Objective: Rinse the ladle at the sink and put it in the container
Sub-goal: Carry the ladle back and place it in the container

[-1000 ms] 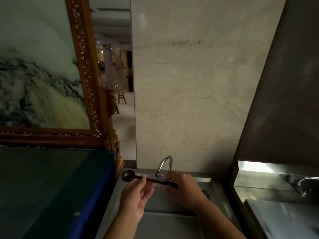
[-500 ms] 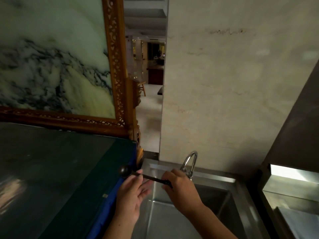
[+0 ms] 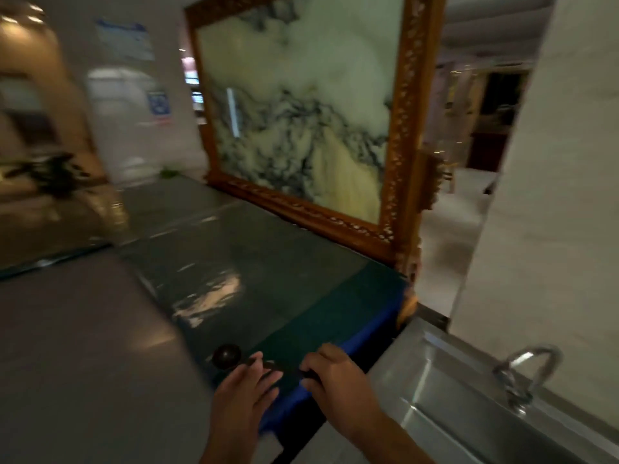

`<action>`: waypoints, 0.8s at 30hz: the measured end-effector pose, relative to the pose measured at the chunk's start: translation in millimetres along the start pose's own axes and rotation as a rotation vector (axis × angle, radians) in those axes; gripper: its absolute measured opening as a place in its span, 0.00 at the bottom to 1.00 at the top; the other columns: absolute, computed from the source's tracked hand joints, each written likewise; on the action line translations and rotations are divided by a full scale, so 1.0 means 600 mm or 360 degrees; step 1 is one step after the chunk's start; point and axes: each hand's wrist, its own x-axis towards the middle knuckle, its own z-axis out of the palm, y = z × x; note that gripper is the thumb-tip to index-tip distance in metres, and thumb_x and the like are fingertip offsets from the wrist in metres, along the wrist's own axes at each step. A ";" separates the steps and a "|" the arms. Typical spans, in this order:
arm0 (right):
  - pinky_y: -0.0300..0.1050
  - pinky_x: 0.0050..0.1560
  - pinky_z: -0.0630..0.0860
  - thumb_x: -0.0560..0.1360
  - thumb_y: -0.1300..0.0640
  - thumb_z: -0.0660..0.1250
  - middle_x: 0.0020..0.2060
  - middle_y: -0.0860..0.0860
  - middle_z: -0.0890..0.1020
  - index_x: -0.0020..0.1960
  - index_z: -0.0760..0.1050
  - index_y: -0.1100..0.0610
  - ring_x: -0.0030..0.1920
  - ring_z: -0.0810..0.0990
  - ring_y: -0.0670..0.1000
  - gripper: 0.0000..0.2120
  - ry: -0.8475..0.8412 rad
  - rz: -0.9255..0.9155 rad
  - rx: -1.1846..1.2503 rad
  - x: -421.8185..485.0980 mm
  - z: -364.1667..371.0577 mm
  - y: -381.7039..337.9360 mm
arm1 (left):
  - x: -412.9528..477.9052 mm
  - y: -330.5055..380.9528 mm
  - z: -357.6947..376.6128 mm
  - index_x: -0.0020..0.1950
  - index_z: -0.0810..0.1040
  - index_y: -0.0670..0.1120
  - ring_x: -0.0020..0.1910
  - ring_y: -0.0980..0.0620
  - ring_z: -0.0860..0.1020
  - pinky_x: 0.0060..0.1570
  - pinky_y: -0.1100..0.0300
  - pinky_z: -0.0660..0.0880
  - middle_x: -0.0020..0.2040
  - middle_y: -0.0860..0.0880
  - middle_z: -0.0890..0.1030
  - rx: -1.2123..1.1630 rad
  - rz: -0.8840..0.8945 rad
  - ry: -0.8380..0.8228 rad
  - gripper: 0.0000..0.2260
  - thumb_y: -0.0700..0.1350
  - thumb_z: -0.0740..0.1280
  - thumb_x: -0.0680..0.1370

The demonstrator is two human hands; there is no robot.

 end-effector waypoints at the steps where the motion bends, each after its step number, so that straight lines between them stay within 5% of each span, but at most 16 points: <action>1: 0.45 0.59 0.70 0.76 0.52 0.65 0.54 0.51 0.75 0.56 0.75 0.53 0.58 0.73 0.52 0.10 -0.0043 -0.0019 0.0016 -0.003 0.005 -0.005 | -0.005 0.002 -0.011 0.54 0.80 0.45 0.48 0.44 0.83 0.43 0.53 0.76 0.50 0.43 0.83 0.0026 -0.0009 0.0028 0.07 0.41 0.62 0.81; 5: 0.45 0.60 0.67 0.76 0.49 0.62 0.58 0.53 0.74 0.59 0.75 0.53 0.61 0.70 0.52 0.14 -0.0226 -0.0334 0.0077 0.017 0.061 -0.080 | -0.053 0.030 -0.117 0.48 0.80 0.41 0.35 0.47 0.86 0.33 0.57 0.80 0.43 0.42 0.86 -0.0088 0.0138 0.0330 0.07 0.36 0.62 0.80; 11: 0.44 0.60 0.65 0.76 0.50 0.60 0.58 0.54 0.74 0.57 0.75 0.55 0.62 0.71 0.53 0.14 -0.0334 -0.0624 0.0173 0.019 0.116 -0.206 | -0.138 0.063 -0.236 0.46 0.79 0.41 0.40 0.43 0.85 0.39 0.56 0.73 0.38 0.45 0.87 -0.0185 0.0300 0.0598 0.08 0.36 0.62 0.80; 16: 0.38 0.53 0.66 0.74 0.47 0.64 0.52 0.48 0.75 0.53 0.76 0.49 0.57 0.72 0.47 0.10 -0.0348 -0.0891 0.0324 0.011 0.157 -0.321 | -0.214 0.099 -0.323 0.42 0.78 0.44 0.42 0.45 0.84 0.38 0.56 0.75 0.44 0.44 0.85 -0.0189 0.0466 0.0926 0.07 0.37 0.65 0.79; 20: 0.40 0.52 0.68 0.73 0.49 0.66 0.49 0.48 0.76 0.51 0.77 0.50 0.54 0.74 0.48 0.08 -0.0345 -0.1066 0.0405 -0.003 0.193 -0.421 | -0.266 0.127 -0.407 0.50 0.81 0.43 0.45 0.43 0.82 0.39 0.56 0.74 0.44 0.42 0.84 -0.0251 0.0556 0.1013 0.06 0.37 0.65 0.79; 24: 0.42 0.52 0.70 0.73 0.50 0.67 0.48 0.47 0.76 0.50 0.76 0.50 0.52 0.74 0.48 0.07 -0.0341 -0.1103 0.0426 -0.020 0.239 -0.530 | -0.310 0.154 -0.509 0.44 0.81 0.42 0.42 0.47 0.83 0.37 0.56 0.74 0.42 0.43 0.84 -0.0243 0.0651 0.1124 0.05 0.36 0.66 0.78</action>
